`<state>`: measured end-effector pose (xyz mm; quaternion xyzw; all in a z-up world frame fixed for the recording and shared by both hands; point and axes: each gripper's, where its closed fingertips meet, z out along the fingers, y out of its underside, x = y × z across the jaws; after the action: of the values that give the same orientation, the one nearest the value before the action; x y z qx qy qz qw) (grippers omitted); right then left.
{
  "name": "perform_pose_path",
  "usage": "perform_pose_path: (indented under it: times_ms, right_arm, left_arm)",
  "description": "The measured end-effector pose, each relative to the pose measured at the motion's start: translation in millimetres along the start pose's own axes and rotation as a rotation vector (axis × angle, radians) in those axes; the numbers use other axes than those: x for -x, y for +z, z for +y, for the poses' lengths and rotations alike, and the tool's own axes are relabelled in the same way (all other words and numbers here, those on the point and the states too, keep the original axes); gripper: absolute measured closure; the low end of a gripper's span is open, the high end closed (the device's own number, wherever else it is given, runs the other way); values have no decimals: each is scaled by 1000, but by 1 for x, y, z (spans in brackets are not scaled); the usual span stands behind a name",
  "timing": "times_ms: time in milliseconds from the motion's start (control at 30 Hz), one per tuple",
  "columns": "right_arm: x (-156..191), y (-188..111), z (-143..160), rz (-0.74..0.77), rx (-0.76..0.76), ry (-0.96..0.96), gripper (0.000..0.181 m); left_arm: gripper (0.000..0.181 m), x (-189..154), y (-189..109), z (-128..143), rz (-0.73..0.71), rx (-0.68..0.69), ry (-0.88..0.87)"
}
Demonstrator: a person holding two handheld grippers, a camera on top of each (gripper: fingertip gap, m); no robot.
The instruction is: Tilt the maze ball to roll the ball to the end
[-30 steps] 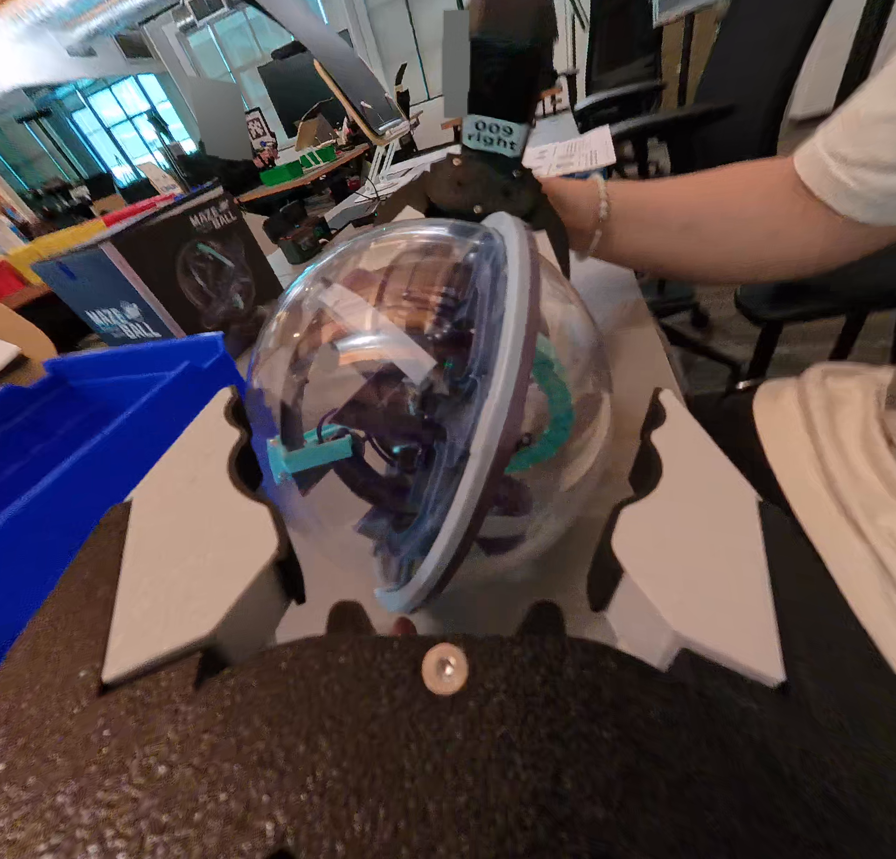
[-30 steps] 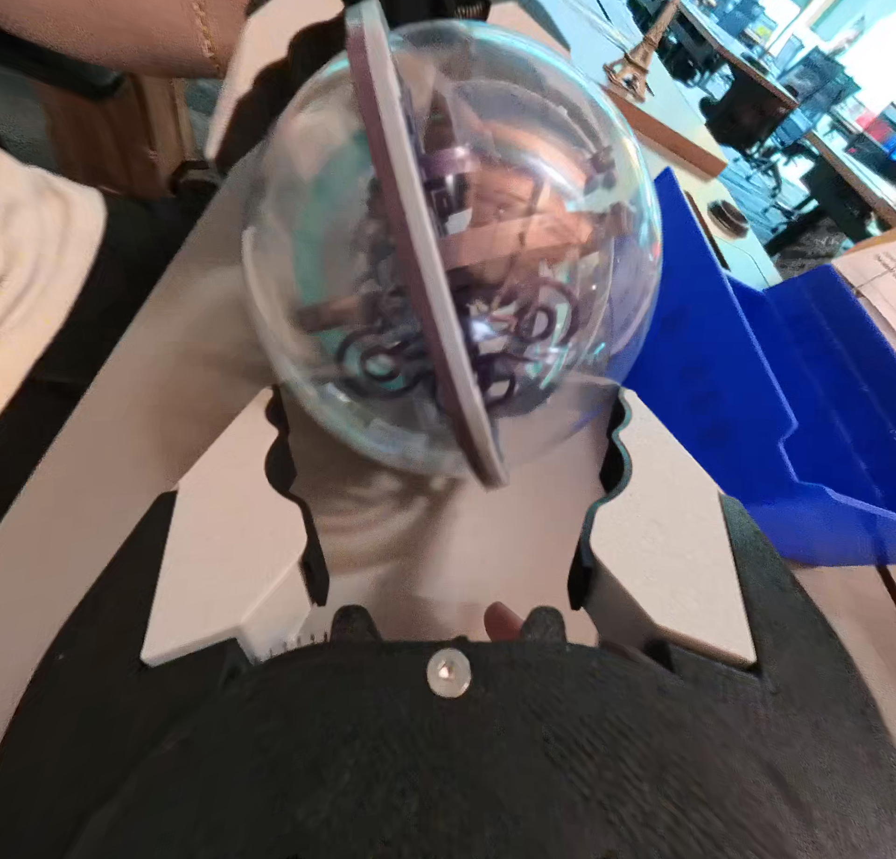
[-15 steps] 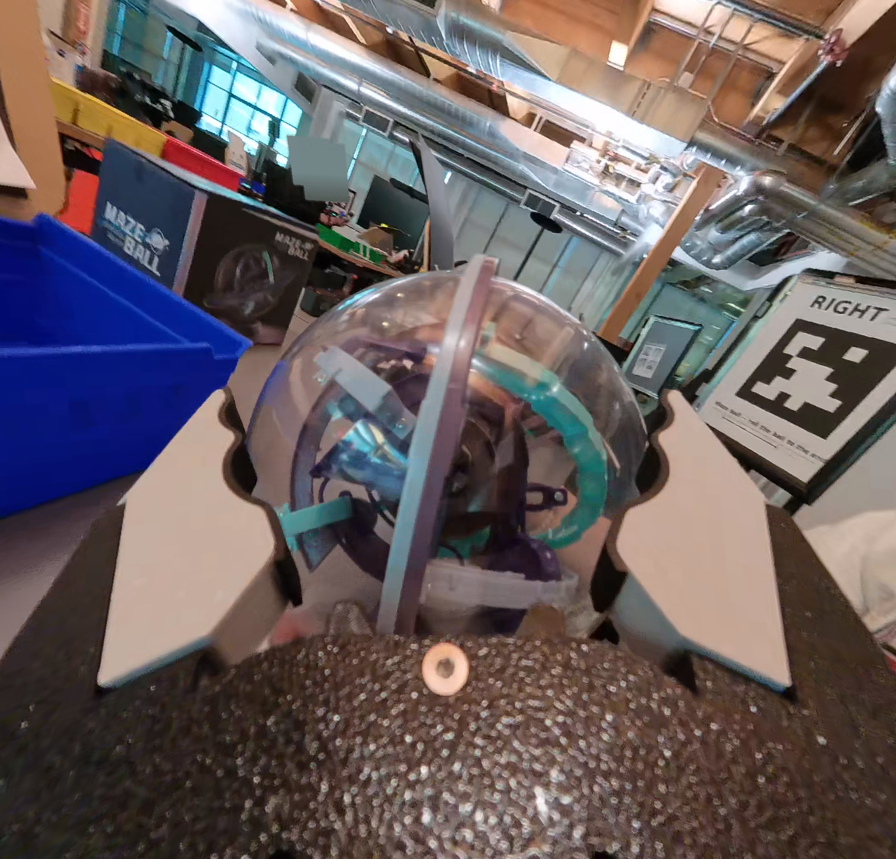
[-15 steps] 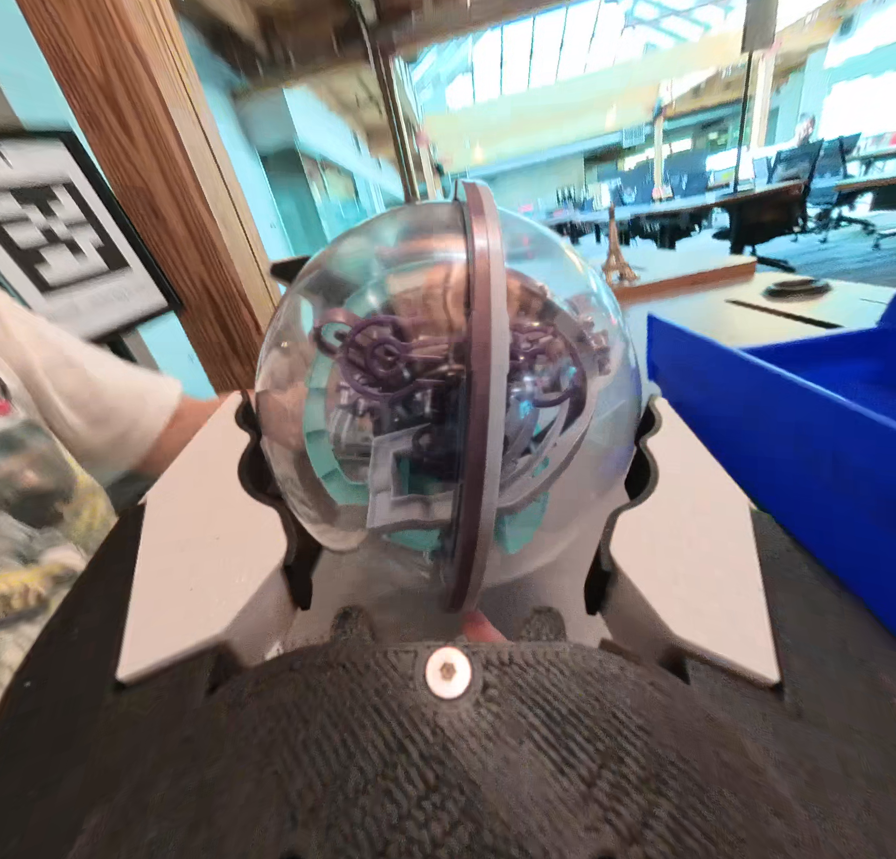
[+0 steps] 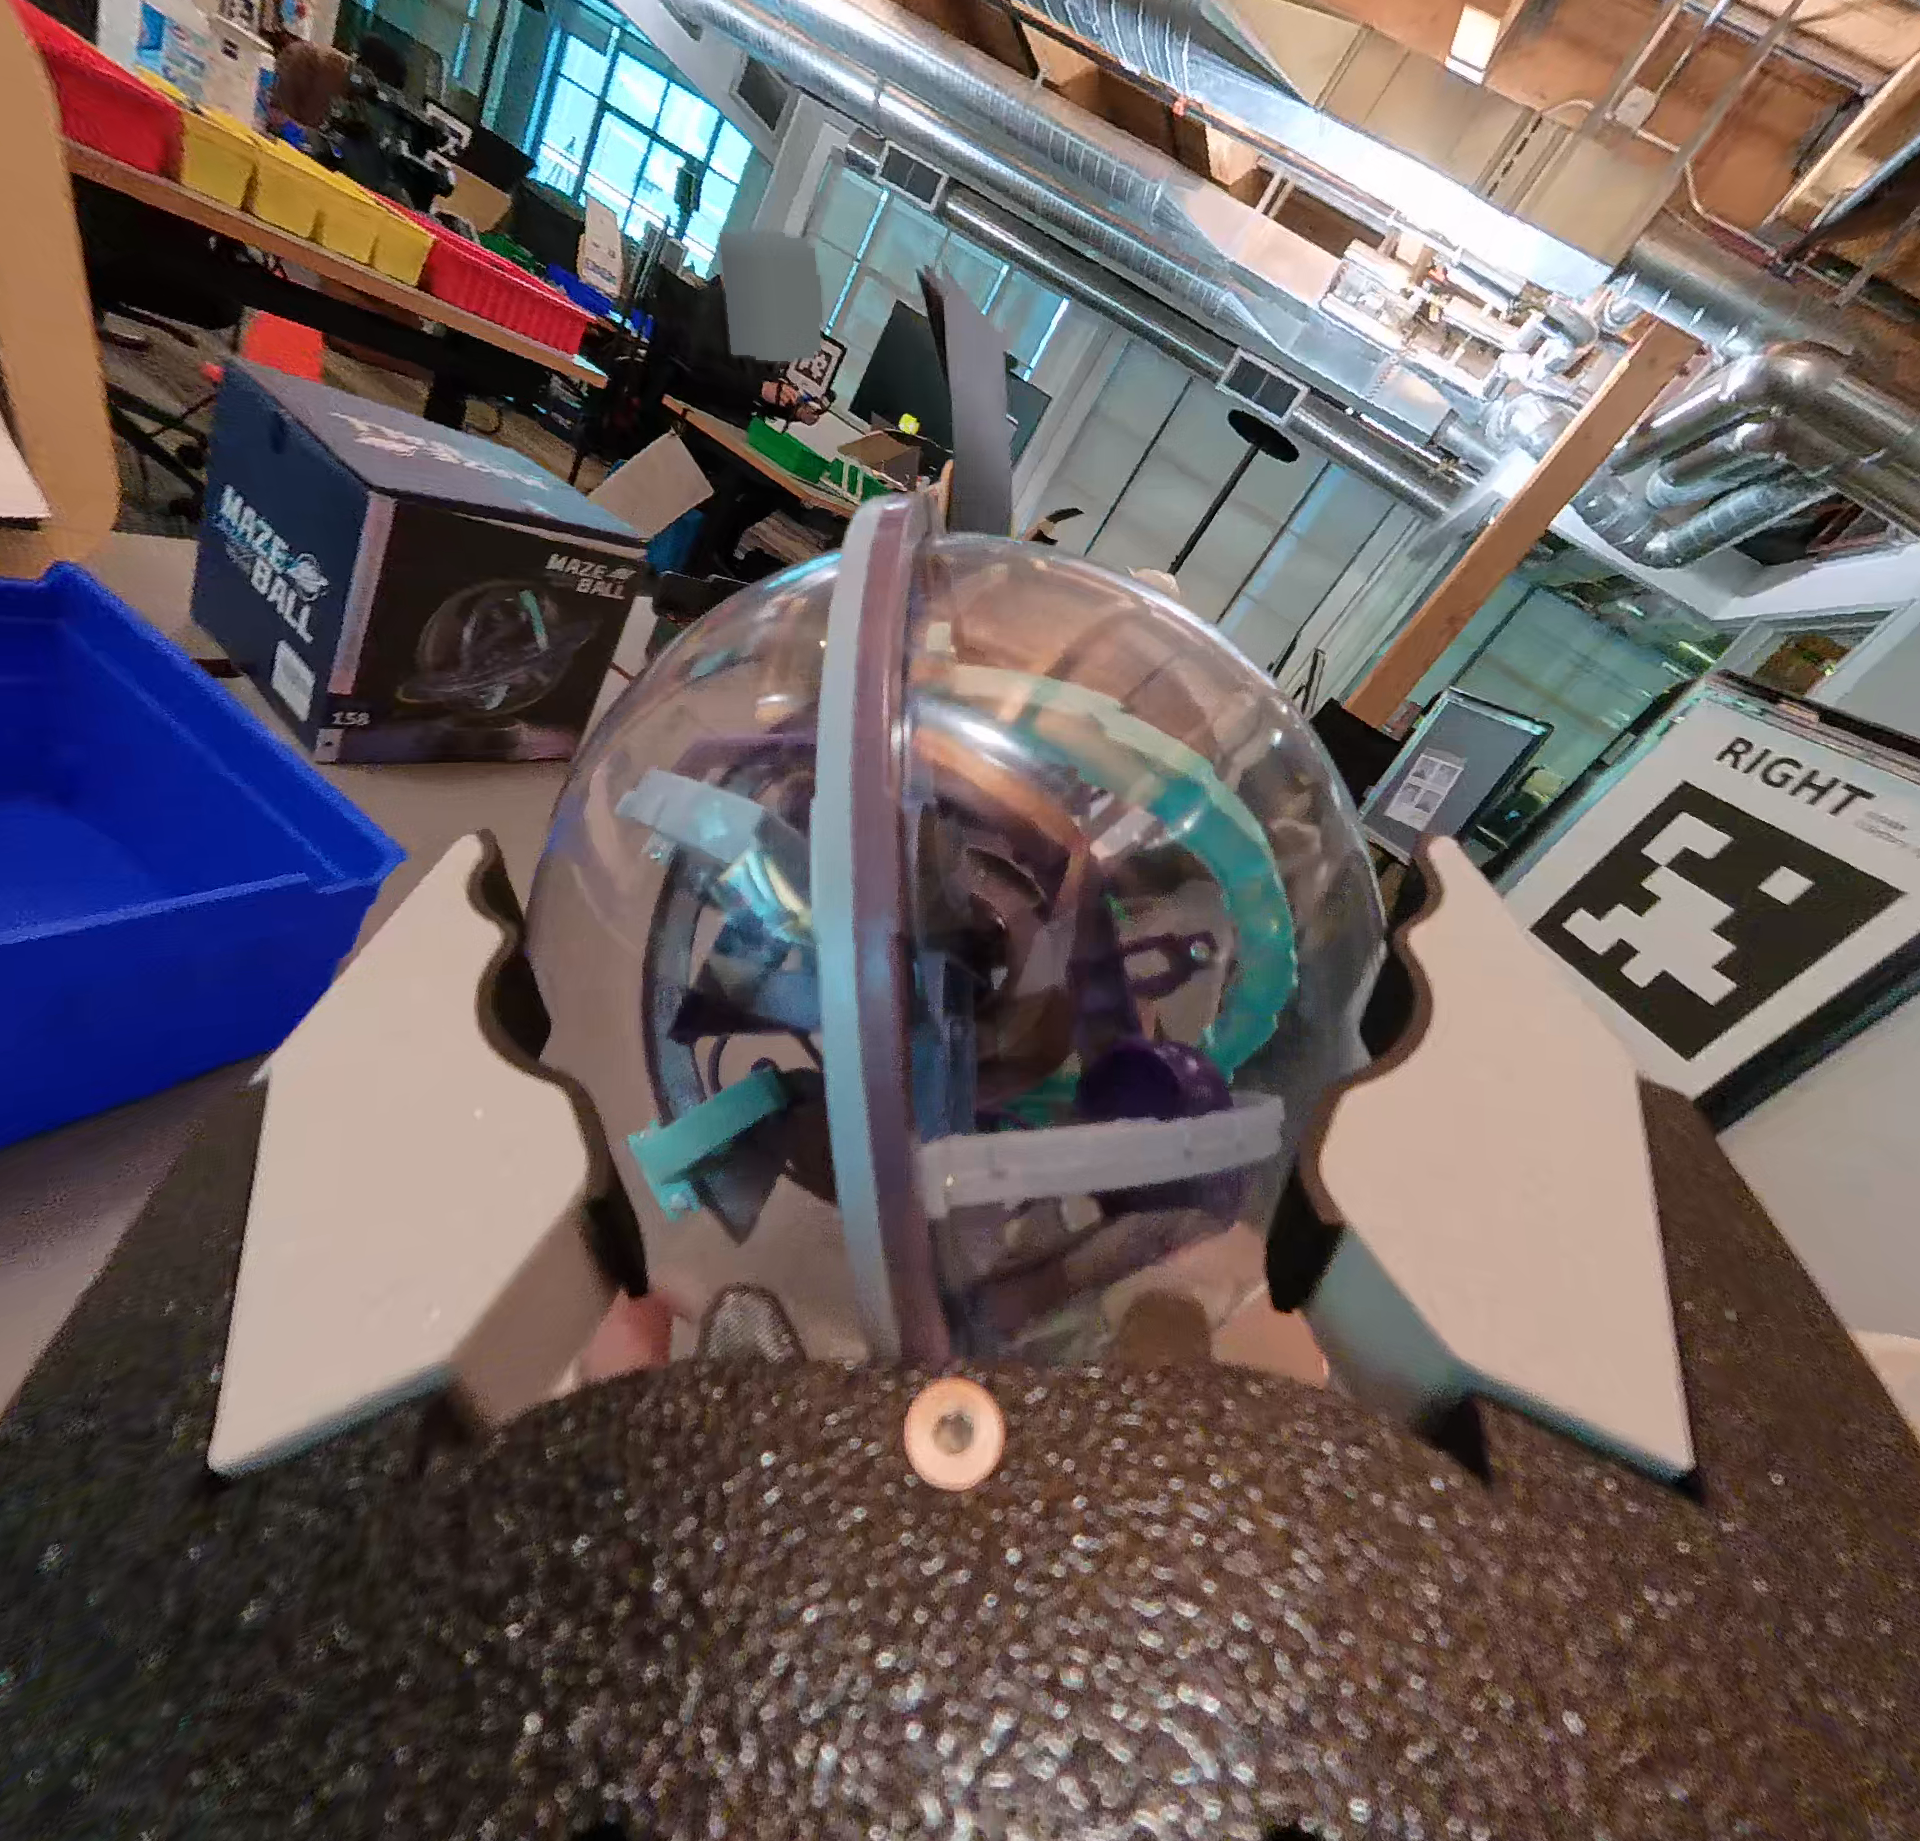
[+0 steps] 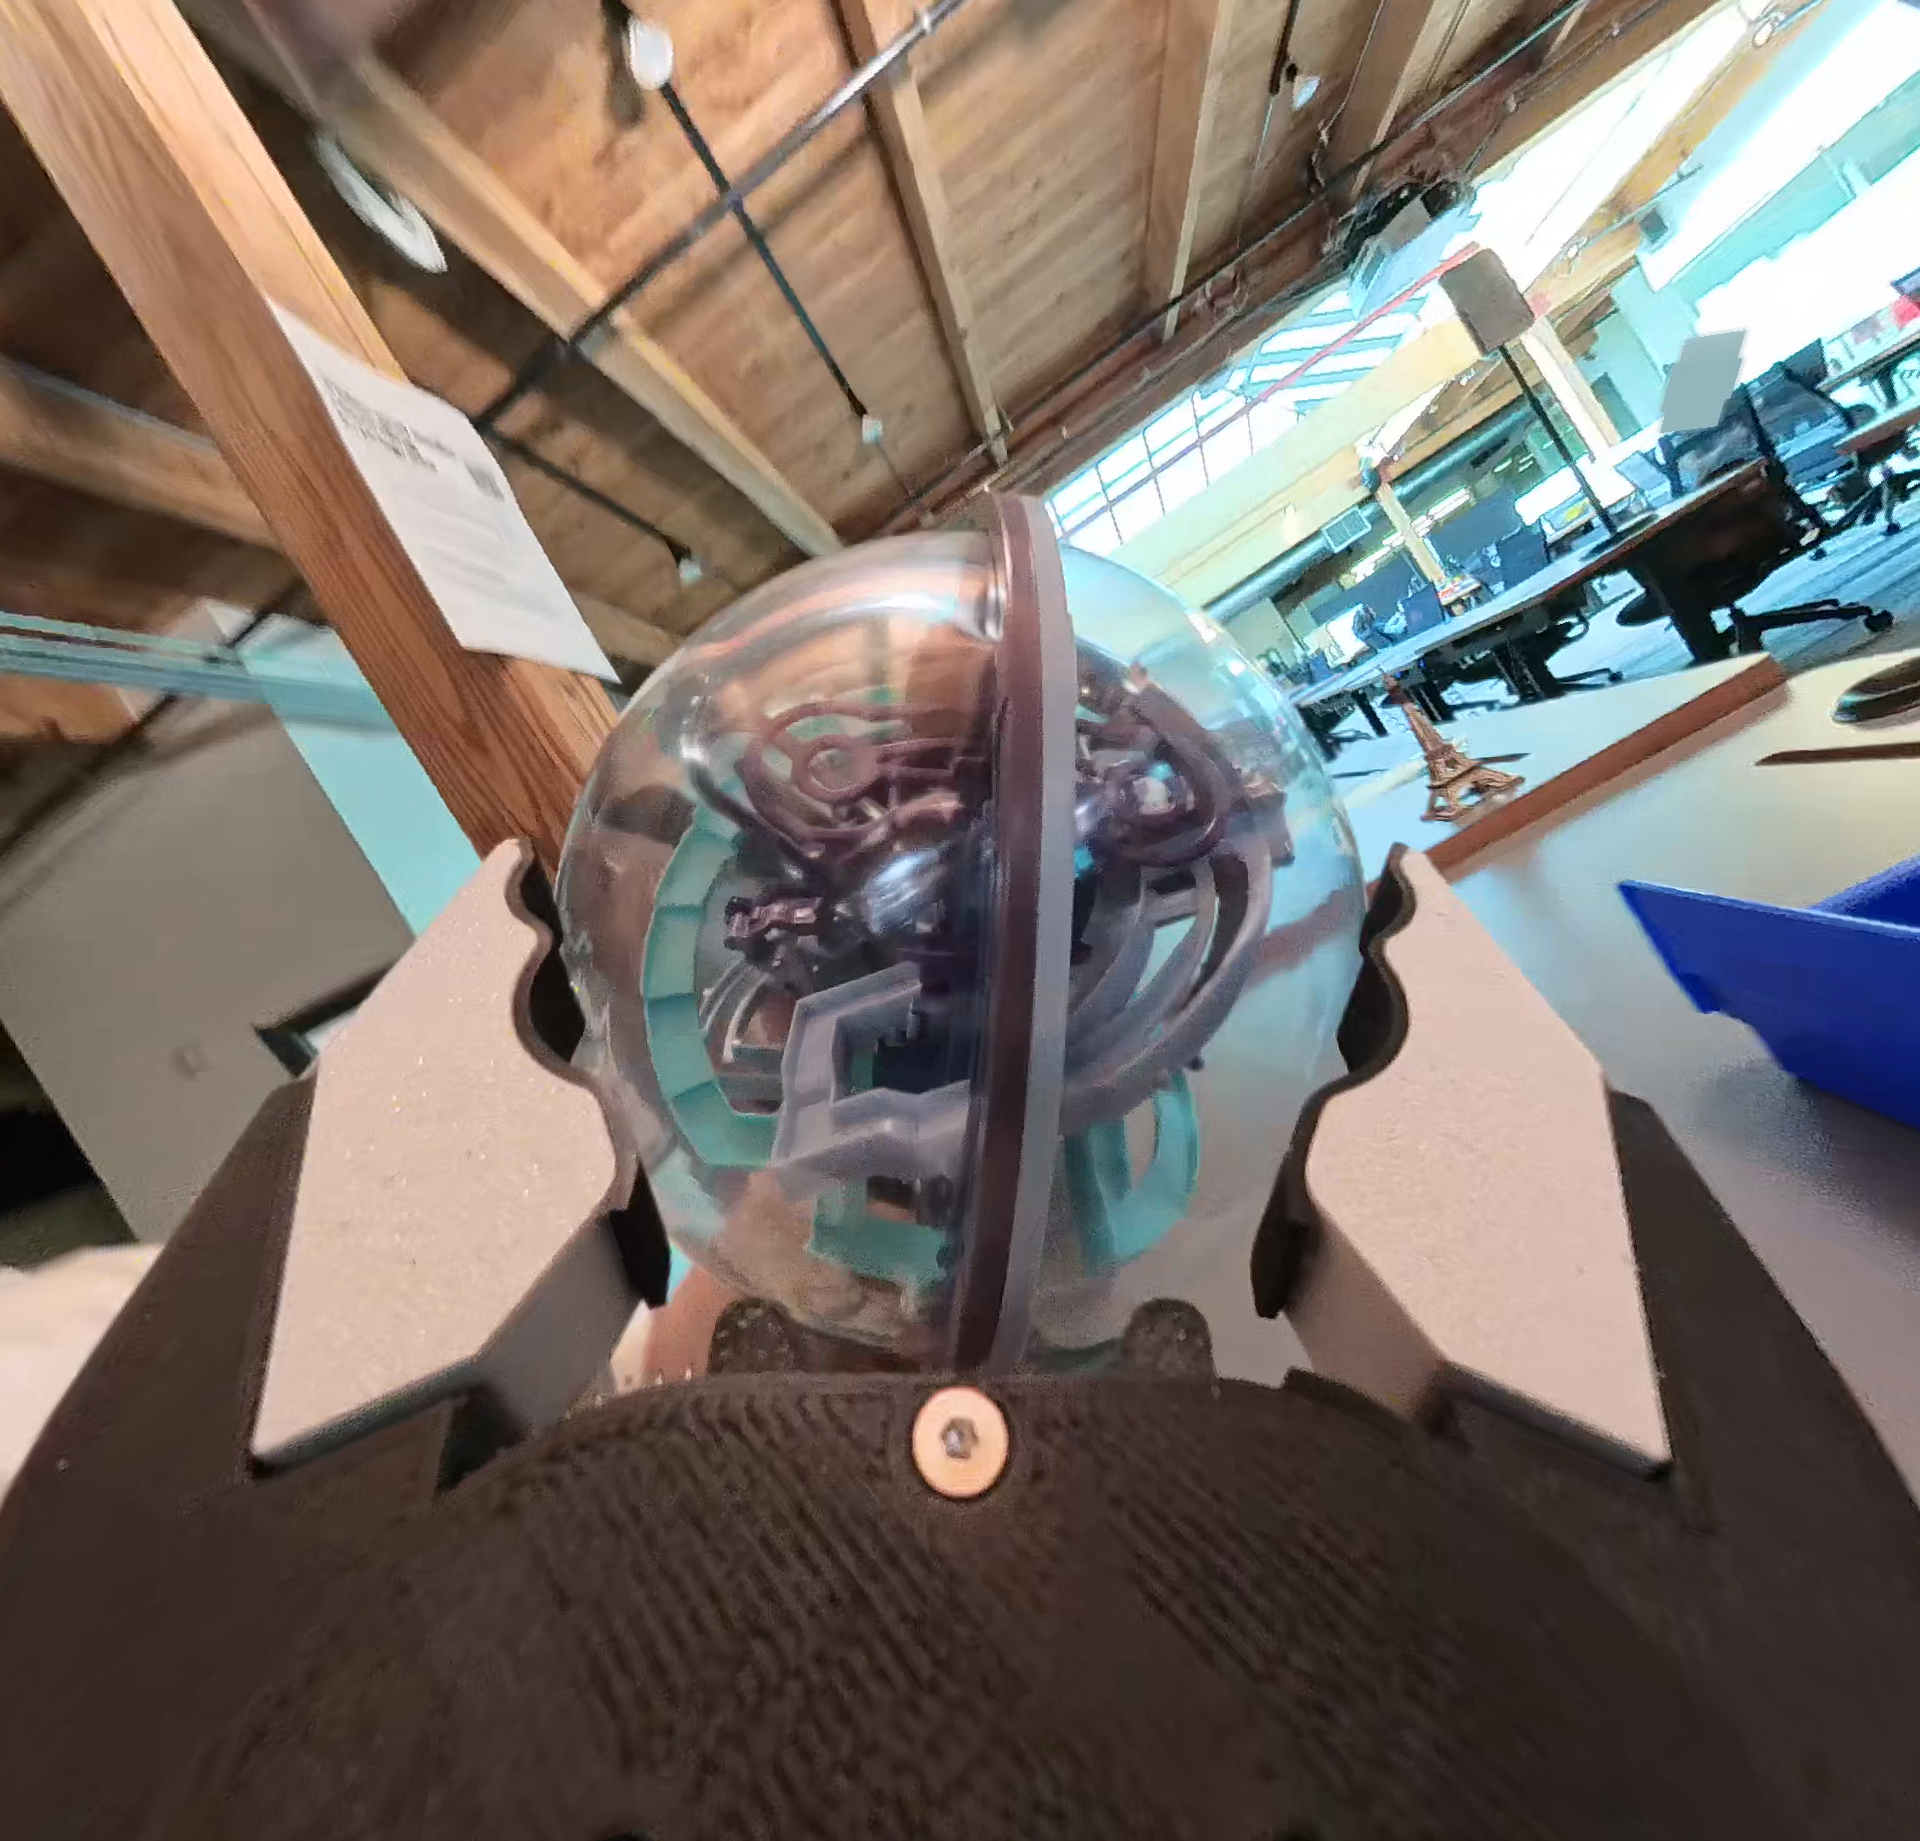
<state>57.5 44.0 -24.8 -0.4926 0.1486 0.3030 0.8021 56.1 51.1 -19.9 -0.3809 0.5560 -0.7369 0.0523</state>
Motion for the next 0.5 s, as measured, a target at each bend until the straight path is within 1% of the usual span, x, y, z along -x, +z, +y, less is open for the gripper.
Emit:
perform_pose_path:
  times_ms: [67,233,367,500]
  right_arm:
    - [11,-2,-9,-9,-26,56,34]
    - [40,-5,-21,-38,-81,64,34]
    - [58,-7,-29,-75,-127,117,37]
    - [68,-4,-28,-129,-130,206,40]
  left_arm:
    - [25,-14,4,-2,6,15,14]
    - [25,-47,8,-10,27,4,107]
    - [26,-70,6,-17,62,-37,174]
    - [25,-85,4,-24,69,-78,210]
